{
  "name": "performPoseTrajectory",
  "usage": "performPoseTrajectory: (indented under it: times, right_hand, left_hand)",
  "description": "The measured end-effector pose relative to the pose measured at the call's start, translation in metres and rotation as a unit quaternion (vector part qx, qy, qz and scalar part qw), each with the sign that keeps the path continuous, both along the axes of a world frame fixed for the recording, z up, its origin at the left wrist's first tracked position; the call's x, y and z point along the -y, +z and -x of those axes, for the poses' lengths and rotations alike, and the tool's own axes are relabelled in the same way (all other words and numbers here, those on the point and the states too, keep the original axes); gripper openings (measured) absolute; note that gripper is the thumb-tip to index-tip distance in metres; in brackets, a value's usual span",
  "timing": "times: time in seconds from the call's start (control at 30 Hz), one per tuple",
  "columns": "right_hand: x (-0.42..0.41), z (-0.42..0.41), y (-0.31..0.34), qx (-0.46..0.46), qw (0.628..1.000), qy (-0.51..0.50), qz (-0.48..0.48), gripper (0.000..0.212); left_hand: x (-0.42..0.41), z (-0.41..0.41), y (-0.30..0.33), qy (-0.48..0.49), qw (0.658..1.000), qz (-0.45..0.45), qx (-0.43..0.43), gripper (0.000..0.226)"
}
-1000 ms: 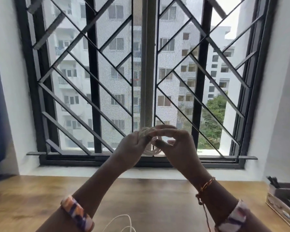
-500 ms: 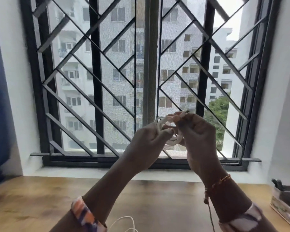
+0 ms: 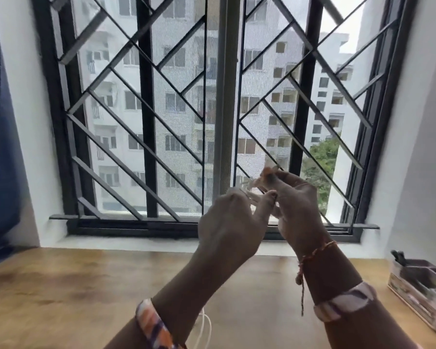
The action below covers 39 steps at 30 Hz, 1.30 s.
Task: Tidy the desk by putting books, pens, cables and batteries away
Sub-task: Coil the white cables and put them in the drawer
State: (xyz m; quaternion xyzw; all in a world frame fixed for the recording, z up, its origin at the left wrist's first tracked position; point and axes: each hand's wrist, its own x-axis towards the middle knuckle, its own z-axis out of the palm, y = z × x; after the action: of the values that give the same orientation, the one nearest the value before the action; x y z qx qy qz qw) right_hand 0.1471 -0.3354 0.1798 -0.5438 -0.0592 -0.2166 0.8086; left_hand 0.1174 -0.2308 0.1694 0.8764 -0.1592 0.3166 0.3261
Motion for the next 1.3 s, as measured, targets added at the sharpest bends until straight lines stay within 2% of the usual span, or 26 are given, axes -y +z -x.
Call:
performPoseTrajectory:
  times: [0.13,0.2,0.3,0.4,0.47,0.5,0.6,0.73,0.8,0.9,0.97,1.03,1.1,1.17,1.3]
  right_hand:
    - [-0.003,-0.001,0.006,-0.115,0.972,0.153,-0.137,0.016]
    - [-0.015,0.001,0.003,-0.124,0.972,0.159,-0.122,0.019]
    - [-0.034,0.008,-0.006,-0.039,0.977,0.189,-0.093,0.011]
    - [-0.042,0.019,-0.009,0.011,0.966,0.245,-0.08,0.015]
    - [-0.049,0.03,-0.012,0.012,0.958,0.277,-0.068,0.02]
    - [-0.056,0.039,-0.015,0.006,0.955,0.293,-0.05,0.024]
    - [-0.082,0.068,-0.035,-0.008,0.933,0.36,-0.009,0.025]
    - [-0.111,0.113,-0.066,-0.046,0.902,0.43,-0.011,0.038]
    - [-0.117,0.135,-0.085,-0.066,0.883,0.465,0.013,0.045]
    - [-0.12,0.17,-0.125,-0.103,0.846,0.517,0.082,0.055]
    - [-0.122,0.192,-0.152,-0.126,0.836,0.515,0.14,0.058]
    - [-0.127,0.209,-0.185,-0.125,0.843,0.467,0.237,0.055]
    - [-0.13,0.214,-0.221,-0.069,0.835,0.342,0.425,0.056]
    - [-0.128,0.213,-0.251,0.005,0.775,0.241,0.584,0.062]
    - [-0.122,0.22,-0.281,0.079,0.662,0.172,0.725,0.067]
  left_hand:
    - [-0.006,0.014,-0.001,0.019,1.0,-0.024,-0.006,0.054]
    - [-0.015,0.02,-0.003,0.042,0.999,-0.019,-0.014,0.055]
    - [-0.038,0.031,-0.009,0.031,0.998,0.037,-0.033,0.055]
    - [-0.075,0.041,-0.019,-0.003,0.993,0.092,-0.069,0.05]
    - [-0.099,0.053,-0.024,-0.011,0.985,0.128,-0.118,0.041]
    - [-0.11,0.065,-0.026,-0.025,0.972,0.177,-0.151,0.039]
    - [-0.13,0.104,-0.029,-0.06,0.916,0.316,-0.242,0.038]
    - [-0.145,0.154,-0.047,-0.007,0.918,0.301,-0.256,0.011]
    - [-0.157,0.178,-0.062,0.024,0.906,0.321,-0.275,0.01]
    - [-0.178,0.224,-0.096,0.079,0.867,0.378,-0.315,0.004]
    - [-0.193,0.252,-0.123,0.118,0.834,0.426,-0.331,0.009]
    - [-0.209,0.28,-0.153,0.172,0.801,0.467,-0.333,0.011]
    - [-0.224,0.303,-0.183,0.223,0.766,0.509,-0.324,0.013]
    - [-0.235,0.32,-0.213,0.257,0.724,0.557,-0.316,0.014]
    - [-0.242,0.328,-0.264,0.286,0.648,0.626,-0.326,0.012]
